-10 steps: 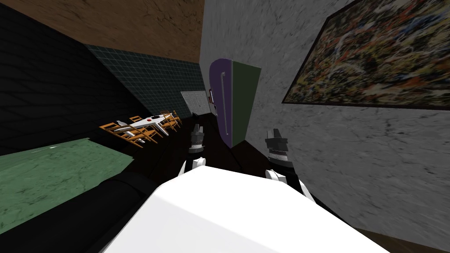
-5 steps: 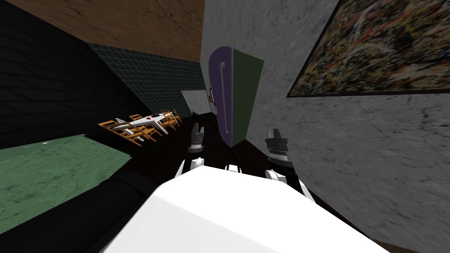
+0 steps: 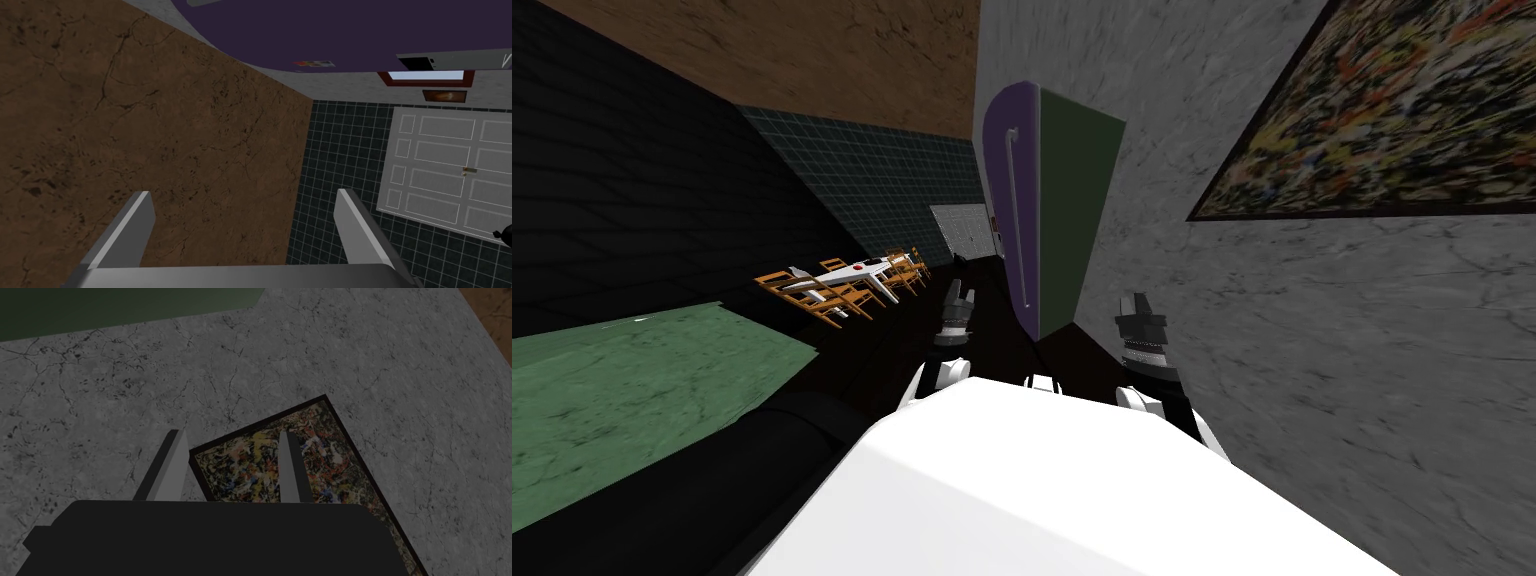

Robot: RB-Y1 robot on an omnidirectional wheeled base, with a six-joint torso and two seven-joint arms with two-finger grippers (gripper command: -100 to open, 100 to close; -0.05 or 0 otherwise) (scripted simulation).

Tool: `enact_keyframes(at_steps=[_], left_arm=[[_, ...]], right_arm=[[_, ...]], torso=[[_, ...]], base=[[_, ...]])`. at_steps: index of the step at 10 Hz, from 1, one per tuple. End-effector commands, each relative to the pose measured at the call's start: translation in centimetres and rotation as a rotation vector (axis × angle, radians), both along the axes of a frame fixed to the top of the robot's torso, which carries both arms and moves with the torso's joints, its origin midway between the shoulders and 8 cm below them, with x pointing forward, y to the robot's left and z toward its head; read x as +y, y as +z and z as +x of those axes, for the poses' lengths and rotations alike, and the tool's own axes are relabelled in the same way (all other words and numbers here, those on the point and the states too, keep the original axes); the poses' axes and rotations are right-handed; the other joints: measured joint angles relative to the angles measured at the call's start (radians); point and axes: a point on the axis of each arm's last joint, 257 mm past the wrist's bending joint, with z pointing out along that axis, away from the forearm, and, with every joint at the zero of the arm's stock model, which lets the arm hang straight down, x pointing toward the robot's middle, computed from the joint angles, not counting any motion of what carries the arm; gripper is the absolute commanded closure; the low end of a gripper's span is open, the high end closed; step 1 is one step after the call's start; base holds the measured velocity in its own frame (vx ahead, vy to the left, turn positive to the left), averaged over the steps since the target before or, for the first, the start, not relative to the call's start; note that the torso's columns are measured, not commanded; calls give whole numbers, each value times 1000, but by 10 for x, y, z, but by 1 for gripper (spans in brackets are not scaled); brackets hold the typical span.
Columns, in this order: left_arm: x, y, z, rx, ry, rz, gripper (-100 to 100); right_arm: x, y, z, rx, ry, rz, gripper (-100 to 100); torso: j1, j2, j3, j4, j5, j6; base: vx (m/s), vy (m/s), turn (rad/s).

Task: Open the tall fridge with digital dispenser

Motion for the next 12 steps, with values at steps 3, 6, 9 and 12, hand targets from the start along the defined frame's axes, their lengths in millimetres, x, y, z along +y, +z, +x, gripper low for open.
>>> enact_keyframes(at_steps=[3, 6, 9, 12], left_arm=[[18, -7, 5, 52, 2, -66, -100], [30, -11, 8, 81, 6, -115, -100], [46, -18, 11, 122, 11, -188, -100], [57, -25, 13, 154, 12, -245, -100]], right_arm=[[0, 0, 0, 0, 0, 0, 0], [0, 0, 0, 0, 0, 0, 0], [0, 0, 0, 0, 0, 0, 0], [0, 0, 0, 0, 0, 0, 0]], torso=[[-2, 1, 1, 0, -1, 0], [-1, 2, 1, 0, 0, 0], [-2, -1, -1, -1, -1, 0], [1, 2, 1, 1, 0, 0]], base=[[193, -123, 97], [173, -113, 95], [225, -148, 119], [192, -142, 116]])
